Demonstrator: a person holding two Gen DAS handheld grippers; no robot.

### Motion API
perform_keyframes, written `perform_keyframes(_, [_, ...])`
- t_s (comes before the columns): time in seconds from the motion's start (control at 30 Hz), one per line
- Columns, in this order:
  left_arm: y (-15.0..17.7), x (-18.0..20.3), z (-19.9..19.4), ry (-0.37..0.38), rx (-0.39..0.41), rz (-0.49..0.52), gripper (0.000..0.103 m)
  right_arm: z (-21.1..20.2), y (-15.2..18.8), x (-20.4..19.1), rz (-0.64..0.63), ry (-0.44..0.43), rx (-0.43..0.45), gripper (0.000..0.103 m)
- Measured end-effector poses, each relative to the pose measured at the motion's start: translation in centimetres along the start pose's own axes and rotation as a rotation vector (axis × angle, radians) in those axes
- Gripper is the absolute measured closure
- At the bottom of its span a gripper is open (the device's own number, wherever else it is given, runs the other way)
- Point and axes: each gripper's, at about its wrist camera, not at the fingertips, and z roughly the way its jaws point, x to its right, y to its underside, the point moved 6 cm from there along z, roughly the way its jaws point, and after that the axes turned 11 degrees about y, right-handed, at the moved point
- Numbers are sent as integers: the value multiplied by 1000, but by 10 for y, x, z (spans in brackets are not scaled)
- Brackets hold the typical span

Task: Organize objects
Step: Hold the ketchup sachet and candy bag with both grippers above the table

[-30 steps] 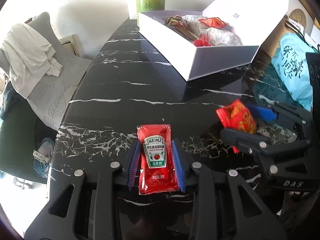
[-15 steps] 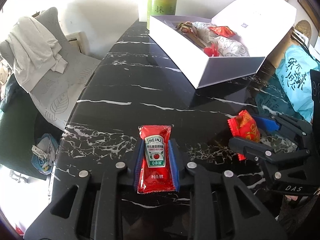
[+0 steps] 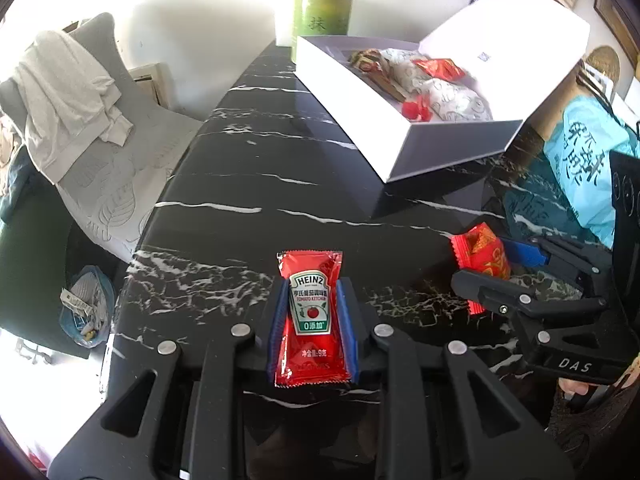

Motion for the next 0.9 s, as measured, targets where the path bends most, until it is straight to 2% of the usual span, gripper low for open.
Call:
perform_keyframes(0.27, [2,29,6,48,-17,28,80,-19,7,20,6,26,20,46])
perform_keyframes(0.43, [12,63,16,108,-48,82,79,-30,12,46,31,91,28,46])
perform_keyframes(0.53, [13,77,20,119,-54,111,79,-35,19,57,45,112,19,46])
perform_keyframes(0.77, [15,83,26,104,-63,125,79,-34,26,60,47,125,-2,46])
perform_keyframes(0.9, [17,82,26,48,-62,155,68,-34,28,56,35,120,-11,45])
